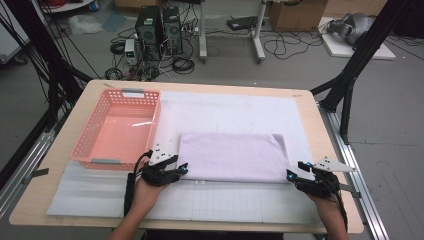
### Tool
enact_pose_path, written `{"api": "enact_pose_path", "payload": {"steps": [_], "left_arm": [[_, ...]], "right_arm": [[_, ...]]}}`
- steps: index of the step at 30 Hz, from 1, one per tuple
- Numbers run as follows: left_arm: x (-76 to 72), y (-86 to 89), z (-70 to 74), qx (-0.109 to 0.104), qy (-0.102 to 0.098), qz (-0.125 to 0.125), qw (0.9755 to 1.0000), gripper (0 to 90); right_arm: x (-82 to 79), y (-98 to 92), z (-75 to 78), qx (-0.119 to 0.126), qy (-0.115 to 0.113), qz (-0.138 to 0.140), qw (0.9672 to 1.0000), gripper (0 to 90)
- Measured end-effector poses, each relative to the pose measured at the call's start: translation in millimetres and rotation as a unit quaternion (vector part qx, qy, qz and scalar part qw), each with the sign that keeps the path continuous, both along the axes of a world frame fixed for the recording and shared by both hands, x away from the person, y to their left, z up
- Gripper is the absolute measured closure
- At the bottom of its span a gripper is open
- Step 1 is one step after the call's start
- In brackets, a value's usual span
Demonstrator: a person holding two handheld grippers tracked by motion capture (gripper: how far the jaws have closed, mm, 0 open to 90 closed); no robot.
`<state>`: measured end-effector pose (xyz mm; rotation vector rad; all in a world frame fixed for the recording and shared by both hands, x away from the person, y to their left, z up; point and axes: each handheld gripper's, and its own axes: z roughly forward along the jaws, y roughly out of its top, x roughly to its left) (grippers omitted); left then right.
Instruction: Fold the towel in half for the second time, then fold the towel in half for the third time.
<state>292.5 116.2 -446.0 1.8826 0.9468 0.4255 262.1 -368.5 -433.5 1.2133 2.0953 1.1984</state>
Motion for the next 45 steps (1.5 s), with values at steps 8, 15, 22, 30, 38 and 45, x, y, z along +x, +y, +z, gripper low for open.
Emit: {"api": "enact_pose_path", "payload": {"steps": [8,15,22,30,38,45], "left_arm": [[-1.6,7.7,14.2,-0.069,-0.058,0.002,0.9959,21.8],[-4.1,8.4,16.0,-0.068,-0.067,0.012,0.9954,16.8],[-6.4,8.2,16.8,-0.076,-0.071,0.006,0.9946,17.3],[-6.9,4.4,15.5,-0.064,-0.059,-0.005,0.9961,19.7],[-6.9,3.8,16.1,-0.069,-0.055,0.002,0.9961,18.9],[-4.7,0.9,15.4,-0.069,-0.047,-0.005,0.9965,19.0]], "right_arm": [[-0.5,5.1,3.2,-0.001,-0.025,-0.014,0.9996,30.0],[-2.7,3.6,8.4,0.001,-0.043,-0.035,0.9985,21.3],[-2.0,4.7,9.4,0.0,-0.041,-0.036,0.9985,20.6],[-1.5,2.1,7.7,-0.003,-0.038,-0.039,0.9985,20.6],[-0.8,2.4,7.5,-0.003,-0.034,-0.041,0.9986,20.6],[-4.0,-0.8,8.5,-0.001,-0.036,-0.047,0.9982,20.6]]}}
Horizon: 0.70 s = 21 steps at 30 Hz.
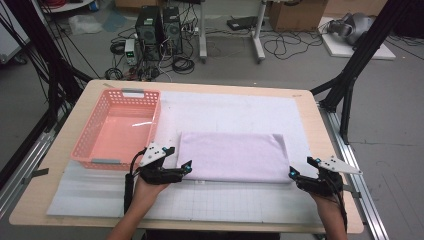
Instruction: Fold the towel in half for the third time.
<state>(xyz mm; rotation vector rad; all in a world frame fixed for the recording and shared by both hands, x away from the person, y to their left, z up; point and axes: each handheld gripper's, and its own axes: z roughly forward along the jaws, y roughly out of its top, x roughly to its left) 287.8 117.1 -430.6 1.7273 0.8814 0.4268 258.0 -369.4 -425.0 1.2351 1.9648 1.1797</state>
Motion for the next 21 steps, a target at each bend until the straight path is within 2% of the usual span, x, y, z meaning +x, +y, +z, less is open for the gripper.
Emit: {"api": "enact_pose_path", "payload": {"steps": [2,5,12,16,17,19,21], "left_arm": [[-0.8,-0.5,-0.1,0.009,-0.003,0.009,0.9999,20.1],[-2.0,0.1,0.4,0.01,-0.003,0.011,0.9999,19.8],[-3.2,-2.9,-3.5,0.029,0.017,0.01,0.9994,23.6],[-1.1,-5.9,-9.0,0.042,0.036,0.012,0.9984,25.3],[0.0,-6.8,-12.1,0.052,0.049,0.015,0.9973,27.2],[0.5,-6.9,-13.6,0.056,0.053,0.014,0.9969,27.5],[0.9,-7.4,-15.4,0.068,0.064,0.019,0.9955,30.0]], "right_arm": [[-0.2,-1.2,0.0,-0.001,-0.002,-0.001,1.0,20.5],[0.9,0.2,-0.3,-0.002,-0.002,0.003,1.0,20.6],[4.8,3.8,-1.8,-0.003,0.003,0.017,0.9999,20.5],[6.0,4.5,-2.5,-0.002,0.004,0.02,0.9998,20.6],[6.4,5.9,-2.6,-0.001,0.006,0.022,0.9997,20.6],[6.9,6.1,-2.9,-0.002,0.004,0.023,0.9997,20.6],[7.6,7.4,-3.1,-0.002,0.005,0.025,0.9997,20.5]]}}
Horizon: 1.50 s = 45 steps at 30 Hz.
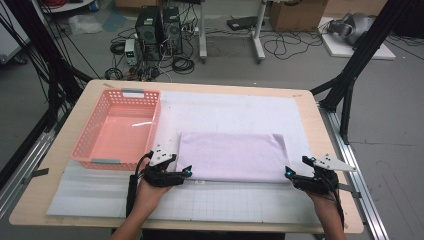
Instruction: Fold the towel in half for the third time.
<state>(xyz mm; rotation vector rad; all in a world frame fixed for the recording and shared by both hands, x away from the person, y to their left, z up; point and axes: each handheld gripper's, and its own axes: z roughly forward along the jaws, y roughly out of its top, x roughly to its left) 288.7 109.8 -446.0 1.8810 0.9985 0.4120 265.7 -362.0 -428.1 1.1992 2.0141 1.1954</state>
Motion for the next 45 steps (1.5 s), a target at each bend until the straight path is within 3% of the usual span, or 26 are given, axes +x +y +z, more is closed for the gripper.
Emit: {"api": "enact_pose_path", "payload": {"steps": [5,6,9,19,20,24,26,27,28,30,31,32,35,37,43,45], "left_arm": [[0.9,2.1,-2.5,0.029,0.024,0.017,0.9991,32.5],[1.4,2.7,-3.9,0.027,0.037,0.011,0.9989,32.9],[1.4,2.0,-6.2,0.031,0.046,0.003,0.9985,34.7],[0.1,1.3,-5.3,0.035,0.049,-0.004,0.9982,37.6],[-1.0,0.0,-4.4,0.036,0.051,-0.009,0.998,46.0],[-1.5,-1.1,-5.5,0.028,0.05,-0.015,0.9982,56.8],[1.1,3.2,-6.7,0.008,0.059,-0.017,0.9981,63.5],[1.1,3.2,-6.7,0.008,0.059,-0.017,0.9981,73.1],[2.0,1.4,-7.4,-0.006,0.069,-0.024,0.9973,77.7],[0.8,-0.5,-6.8,0.001,0.061,-0.023,0.9979,78.6],[0.5,-0.8,-6.4,0.005,0.059,-0.024,0.9979,79.1],[0.3,-0.6,-6.2,0.005,0.059,-0.023,0.998,79.1],[0.4,-0.2,-5.4,-0.003,0.062,-0.018,0.9979,79.9],[0.6,0.0,-4.5,-0.005,0.059,-0.017,0.9981,79.9],[0.6,4.1,-1.4,-0.041,0.048,-0.011,0.998,79.7],[0.4,4.3,-0.3,-0.045,0.044,-0.01,0.998,79.8]], "right_arm": [[0.3,2.7,-0.3,0.002,0.002,0.004,1.0,20.6],[0.4,2.7,-0.2,0.001,0.002,0.005,1.0,20.5],[0.5,3.7,0.2,0.003,0.003,0.005,1.0,20.6],[8.6,17.2,3.5,-0.005,-0.003,0.023,0.9997,20.6],[9.9,19.6,4.7,-0.005,-0.004,0.025,0.9997,20.6],[12.3,23.6,7.2,0.0,-0.008,0.031,0.9995,20.6],[15.1,26.7,7.3,0.005,-0.008,0.036,0.9993,20.6],[16.7,29.2,7.4,0.01,-0.005,0.039,0.9992,20.6],[18.9,32.8,7.7,0.011,-0.003,0.043,0.999,20.6],[20.6,35.1,7.9,0.01,-0.003,0.047,0.9988,20.6],[25.2,42.5,7.8,0.012,0.006,0.068,0.9976,20.6],[25.2,42.5,7.8,0.012,0.006,0.068,0.9976,20.6],[39.9,57.8,6.4,0.005,0.019,0.092,0.9956,20.6],[48.7,67.9,7.3,0.015,0.023,0.102,0.9945,20.6],[74.5,93.3,10.9,0.012,0.027,0.131,0.991,20.6],[82.8,102.9,13.6,0.014,0.039,0.147,0.9883,20.8]]}}
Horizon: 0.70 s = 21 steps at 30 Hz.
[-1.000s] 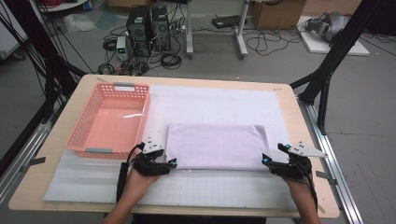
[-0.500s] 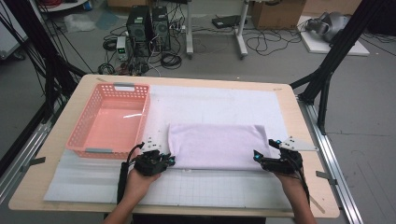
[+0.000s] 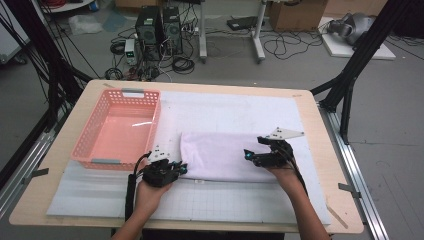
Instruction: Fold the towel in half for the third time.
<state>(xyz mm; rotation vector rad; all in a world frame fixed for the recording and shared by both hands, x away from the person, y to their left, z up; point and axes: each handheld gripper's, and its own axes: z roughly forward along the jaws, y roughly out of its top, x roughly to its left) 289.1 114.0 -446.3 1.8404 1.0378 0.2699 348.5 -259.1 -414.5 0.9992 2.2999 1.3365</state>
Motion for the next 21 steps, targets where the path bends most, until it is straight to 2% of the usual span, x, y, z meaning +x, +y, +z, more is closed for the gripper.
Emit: {"api": "enact_pose_path", "payload": {"steps": [1,3,4,9,10,11,16,19,21], "left_arm": [[-0.5,-0.3,0.5,0.001,-0.003,-0.001,1.0,79.8],[-1.0,-0.4,1.0,0.0,-0.008,-0.002,1.0,79.7],[-1.3,-0.2,1.2,-0.001,-0.008,-0.001,1.0,79.7],[-1.8,0.3,1.4,-0.005,-0.011,-0.002,0.9999,79.7],[-1.9,0.1,1.4,-0.003,-0.011,-0.001,0.9999,79.7],[-2.0,0.2,1.4,-0.002,-0.011,-0.002,0.9999,79.7],[-2.4,-0.5,1.2,-0.003,-0.01,-0.001,0.9999,79.7],[-2.5,-0.9,0.6,0.002,-0.009,-0.001,1.0,79.6],[-2.4,-0.7,-0.1,0.002,-0.009,-0.002,1.0,79.6]], "right_arm": [[7.2,9.9,3.0,-0.005,-0.001,0.012,0.9999,21.4],[10.7,15.1,4.5,-0.007,0.001,0.016,0.9998,21.8],[17.3,25.5,7.2,-0.009,-0.002,0.024,0.9997,22.2],[30.2,44.8,9.6,-0.011,0.004,0.037,0.9993,24.0],[37.8,56.0,9.4,-0.014,0.008,0.043,0.9989,25.0],[37.8,56.0,9.4,-0.014,0.008,0.043,0.9989,25.0],[54.7,79.2,6.1,-0.028,0.019,0.06,0.9976,26.4],[63.9,94.5,3.5,-0.043,0.019,0.069,0.9965,26.7],[68.3,103.2,1.8,-0.045,0.02,0.073,0.9961,26.9]]}}
